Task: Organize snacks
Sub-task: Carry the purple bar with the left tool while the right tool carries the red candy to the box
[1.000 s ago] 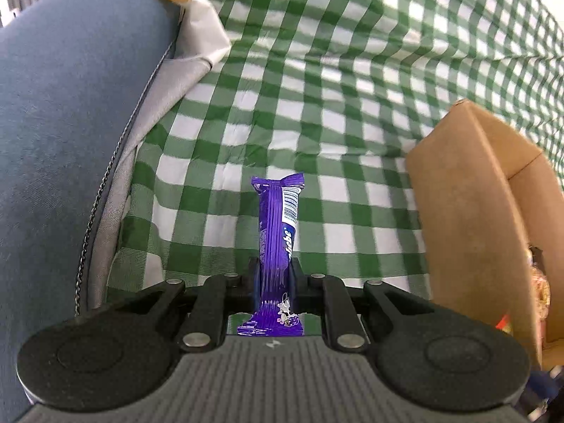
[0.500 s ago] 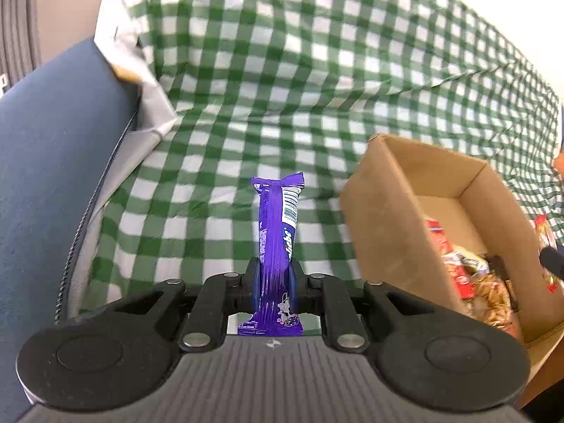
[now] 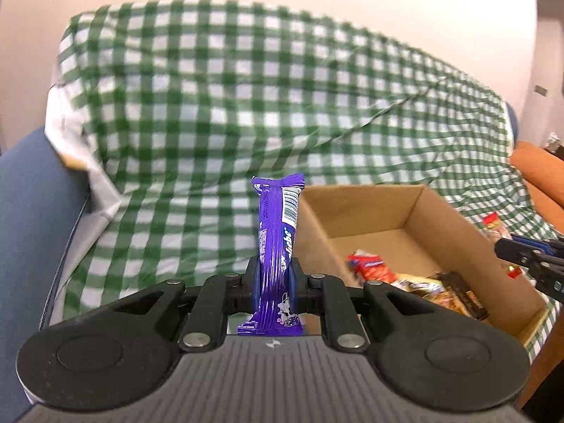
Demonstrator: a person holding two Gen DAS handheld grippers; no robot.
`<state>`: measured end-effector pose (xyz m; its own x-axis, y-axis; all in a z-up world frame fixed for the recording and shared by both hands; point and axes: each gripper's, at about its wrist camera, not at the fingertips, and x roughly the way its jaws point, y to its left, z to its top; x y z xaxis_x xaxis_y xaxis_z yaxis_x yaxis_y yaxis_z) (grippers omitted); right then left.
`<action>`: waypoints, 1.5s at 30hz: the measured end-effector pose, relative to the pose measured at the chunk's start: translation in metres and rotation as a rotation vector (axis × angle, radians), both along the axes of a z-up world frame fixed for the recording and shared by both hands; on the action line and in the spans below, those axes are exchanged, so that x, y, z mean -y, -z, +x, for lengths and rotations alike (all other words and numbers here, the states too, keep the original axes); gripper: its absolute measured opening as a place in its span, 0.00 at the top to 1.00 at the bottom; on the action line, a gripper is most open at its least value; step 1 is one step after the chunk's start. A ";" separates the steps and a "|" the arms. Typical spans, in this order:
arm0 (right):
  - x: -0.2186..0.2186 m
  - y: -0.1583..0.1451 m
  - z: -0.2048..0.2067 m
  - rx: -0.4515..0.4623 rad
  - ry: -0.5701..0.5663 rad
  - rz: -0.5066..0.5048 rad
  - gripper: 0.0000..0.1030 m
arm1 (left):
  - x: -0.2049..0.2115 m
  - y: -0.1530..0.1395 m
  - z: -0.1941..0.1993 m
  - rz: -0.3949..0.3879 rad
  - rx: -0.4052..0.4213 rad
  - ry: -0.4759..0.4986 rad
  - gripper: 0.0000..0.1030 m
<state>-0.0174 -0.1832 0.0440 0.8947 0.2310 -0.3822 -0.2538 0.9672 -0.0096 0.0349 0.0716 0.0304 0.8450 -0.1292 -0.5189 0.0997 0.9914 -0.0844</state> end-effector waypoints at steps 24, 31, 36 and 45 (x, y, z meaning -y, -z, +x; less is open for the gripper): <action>0.019 0.002 0.004 0.001 0.078 0.010 0.82 | 0.038 -0.007 -0.014 -0.006 0.115 0.159 0.84; 0.019 0.003 0.005 0.001 0.078 0.004 0.82 | 0.043 -0.006 -0.012 0.000 0.111 0.172 0.84; 0.021 0.004 0.006 0.003 0.079 0.000 0.82 | 0.046 -0.007 -0.013 -0.004 0.113 0.181 0.84; 0.022 0.004 0.006 0.009 0.083 -0.001 0.82 | 0.050 -0.008 -0.012 -0.018 0.128 0.195 0.84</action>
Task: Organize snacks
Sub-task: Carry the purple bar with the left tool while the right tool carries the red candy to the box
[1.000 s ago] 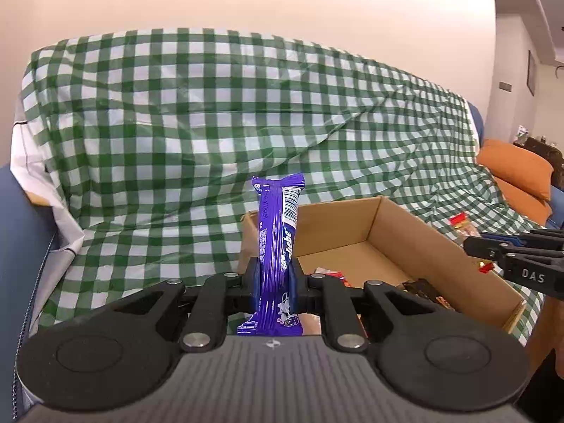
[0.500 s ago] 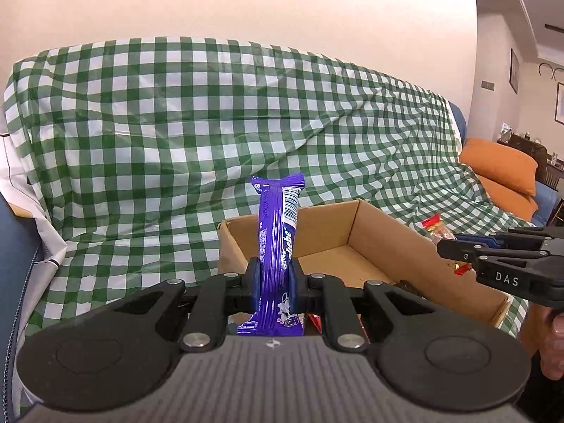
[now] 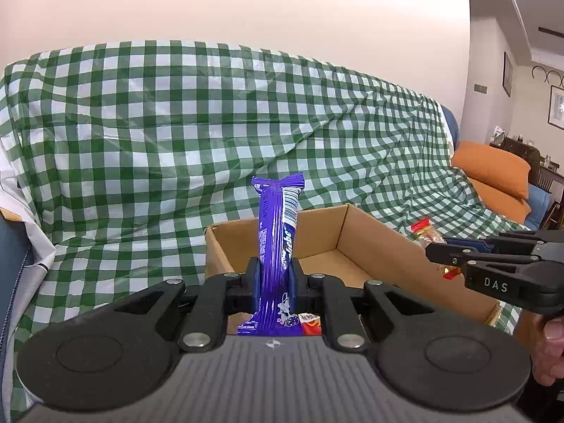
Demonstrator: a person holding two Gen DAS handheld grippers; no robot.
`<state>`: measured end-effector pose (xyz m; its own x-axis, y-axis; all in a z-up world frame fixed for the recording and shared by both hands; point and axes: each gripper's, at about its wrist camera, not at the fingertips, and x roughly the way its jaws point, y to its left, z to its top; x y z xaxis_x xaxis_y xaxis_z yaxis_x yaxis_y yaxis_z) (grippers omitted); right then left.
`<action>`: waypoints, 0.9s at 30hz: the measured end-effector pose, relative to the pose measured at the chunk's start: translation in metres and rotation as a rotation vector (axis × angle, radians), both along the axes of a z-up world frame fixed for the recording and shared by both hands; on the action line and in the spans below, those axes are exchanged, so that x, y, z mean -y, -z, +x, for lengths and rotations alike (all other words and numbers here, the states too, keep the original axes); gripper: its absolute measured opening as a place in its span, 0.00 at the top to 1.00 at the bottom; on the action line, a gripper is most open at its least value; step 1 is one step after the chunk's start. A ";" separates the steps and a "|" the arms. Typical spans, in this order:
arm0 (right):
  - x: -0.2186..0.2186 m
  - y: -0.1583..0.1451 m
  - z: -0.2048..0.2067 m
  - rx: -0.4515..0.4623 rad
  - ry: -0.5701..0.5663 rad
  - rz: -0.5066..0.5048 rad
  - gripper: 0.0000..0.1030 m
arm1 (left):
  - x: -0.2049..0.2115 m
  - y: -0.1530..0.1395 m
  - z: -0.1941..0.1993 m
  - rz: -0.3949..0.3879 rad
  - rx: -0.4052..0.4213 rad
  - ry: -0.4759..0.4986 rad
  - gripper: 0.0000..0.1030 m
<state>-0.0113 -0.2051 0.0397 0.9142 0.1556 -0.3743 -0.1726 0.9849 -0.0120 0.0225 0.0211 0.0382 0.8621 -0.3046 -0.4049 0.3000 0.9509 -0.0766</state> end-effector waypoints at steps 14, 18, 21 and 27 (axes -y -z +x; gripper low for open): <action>-0.001 -0.002 0.002 0.014 0.013 -0.005 0.82 | 0.032 0.001 -0.004 -0.032 0.031 0.062 0.84; 0.000 -0.002 0.003 0.019 0.026 -0.005 0.82 | 0.045 0.006 -0.001 -0.024 0.027 0.084 0.84; 0.001 -0.003 0.004 0.021 0.041 0.000 0.82 | 0.053 0.009 0.002 -0.021 0.025 0.099 0.84; 0.003 -0.003 0.005 0.023 0.071 0.008 0.82 | 0.064 0.013 0.011 -0.025 0.023 0.112 0.84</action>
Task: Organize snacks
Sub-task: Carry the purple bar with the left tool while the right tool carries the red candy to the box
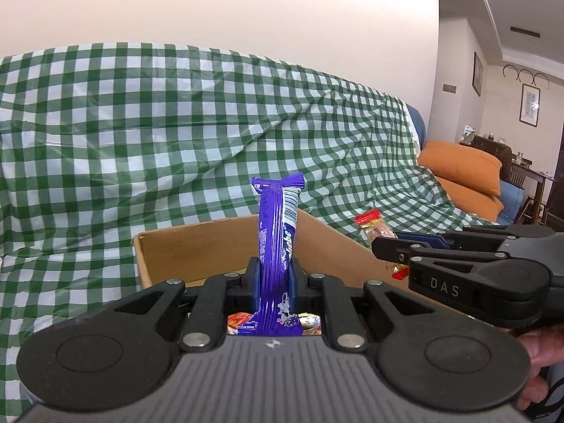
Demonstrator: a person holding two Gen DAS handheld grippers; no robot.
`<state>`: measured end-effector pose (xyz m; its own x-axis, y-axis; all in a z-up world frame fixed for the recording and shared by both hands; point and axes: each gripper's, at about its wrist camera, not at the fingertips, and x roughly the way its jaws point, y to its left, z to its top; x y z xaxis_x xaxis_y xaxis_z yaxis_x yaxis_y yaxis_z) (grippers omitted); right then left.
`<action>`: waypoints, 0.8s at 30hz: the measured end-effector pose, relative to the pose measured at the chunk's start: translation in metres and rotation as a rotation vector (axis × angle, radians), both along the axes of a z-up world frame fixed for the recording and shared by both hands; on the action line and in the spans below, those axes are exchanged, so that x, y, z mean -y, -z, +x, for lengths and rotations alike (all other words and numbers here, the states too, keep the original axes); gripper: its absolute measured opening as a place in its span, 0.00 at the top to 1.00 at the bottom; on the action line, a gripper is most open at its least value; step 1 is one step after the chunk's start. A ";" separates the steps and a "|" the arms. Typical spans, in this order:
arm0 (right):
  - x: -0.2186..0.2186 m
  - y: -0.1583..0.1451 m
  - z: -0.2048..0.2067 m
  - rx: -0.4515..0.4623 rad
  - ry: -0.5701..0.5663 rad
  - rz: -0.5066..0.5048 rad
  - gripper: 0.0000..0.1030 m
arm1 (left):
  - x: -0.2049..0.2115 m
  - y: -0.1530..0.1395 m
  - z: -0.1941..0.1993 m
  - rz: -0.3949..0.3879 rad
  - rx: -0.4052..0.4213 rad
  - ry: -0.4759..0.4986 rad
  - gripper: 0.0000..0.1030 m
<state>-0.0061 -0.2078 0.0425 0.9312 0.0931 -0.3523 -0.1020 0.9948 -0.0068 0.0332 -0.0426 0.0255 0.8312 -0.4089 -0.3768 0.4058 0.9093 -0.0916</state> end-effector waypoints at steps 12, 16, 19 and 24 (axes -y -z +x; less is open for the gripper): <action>0.002 0.002 0.004 -0.004 0.035 0.010 0.82 | 0.012 0.004 0.016 -0.004 -0.006 -0.003 0.84; 0.001 0.003 0.005 -0.006 0.043 0.008 0.82 | 0.019 0.006 0.021 0.002 -0.007 0.003 0.84; 0.002 0.003 0.006 -0.006 0.052 0.008 0.82 | 0.024 0.008 0.023 0.007 -0.002 0.010 0.84; 0.003 0.004 0.008 -0.009 0.066 0.006 0.82 | 0.030 0.009 0.027 0.015 0.001 0.013 0.84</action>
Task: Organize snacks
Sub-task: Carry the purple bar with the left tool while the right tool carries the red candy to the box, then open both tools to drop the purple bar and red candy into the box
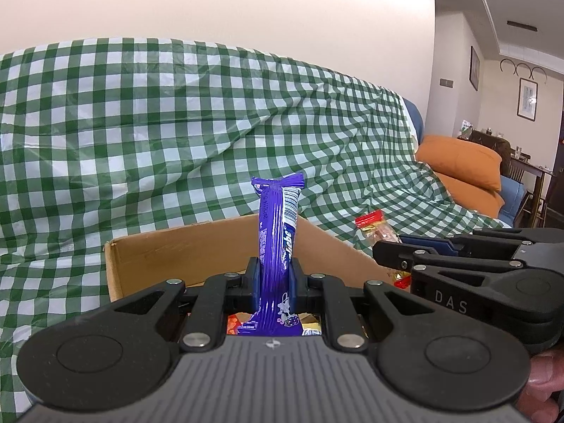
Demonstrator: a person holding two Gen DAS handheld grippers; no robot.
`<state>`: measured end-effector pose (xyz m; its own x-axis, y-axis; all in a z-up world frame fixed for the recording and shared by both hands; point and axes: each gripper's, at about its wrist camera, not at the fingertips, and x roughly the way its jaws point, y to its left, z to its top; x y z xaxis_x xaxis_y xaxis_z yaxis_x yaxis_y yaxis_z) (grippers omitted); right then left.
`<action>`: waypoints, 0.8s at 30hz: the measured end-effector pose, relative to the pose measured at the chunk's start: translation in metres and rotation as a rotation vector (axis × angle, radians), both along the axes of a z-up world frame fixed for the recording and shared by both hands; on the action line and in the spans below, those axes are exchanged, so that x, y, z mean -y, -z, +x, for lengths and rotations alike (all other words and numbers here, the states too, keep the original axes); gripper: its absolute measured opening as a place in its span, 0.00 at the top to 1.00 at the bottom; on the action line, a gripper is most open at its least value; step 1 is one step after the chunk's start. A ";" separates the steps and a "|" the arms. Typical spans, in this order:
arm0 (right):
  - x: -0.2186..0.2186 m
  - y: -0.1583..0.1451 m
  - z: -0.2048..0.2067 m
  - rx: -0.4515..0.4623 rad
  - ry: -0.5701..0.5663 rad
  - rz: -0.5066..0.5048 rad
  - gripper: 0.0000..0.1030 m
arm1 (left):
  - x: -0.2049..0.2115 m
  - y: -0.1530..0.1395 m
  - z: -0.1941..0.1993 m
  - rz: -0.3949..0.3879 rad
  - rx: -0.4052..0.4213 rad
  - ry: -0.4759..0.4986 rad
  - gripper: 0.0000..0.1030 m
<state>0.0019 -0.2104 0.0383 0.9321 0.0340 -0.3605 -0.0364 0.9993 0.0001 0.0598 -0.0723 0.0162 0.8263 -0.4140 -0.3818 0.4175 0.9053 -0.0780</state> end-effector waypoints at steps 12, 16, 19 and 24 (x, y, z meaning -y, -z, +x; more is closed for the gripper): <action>0.001 0.001 0.006 -0.009 0.021 0.007 0.82 | 0.002 -0.001 0.010 -0.011 -0.002 -0.015 0.84; 0.001 0.001 0.006 0.001 0.024 0.008 0.82 | 0.001 -0.001 0.011 -0.014 -0.001 -0.020 0.84; 0.001 0.001 0.007 0.005 0.029 0.008 0.82 | 0.000 -0.002 0.012 -0.019 -0.001 -0.023 0.84; 0.001 0.002 0.008 0.008 0.034 0.009 0.82 | 0.000 -0.004 0.012 -0.025 0.006 -0.023 0.84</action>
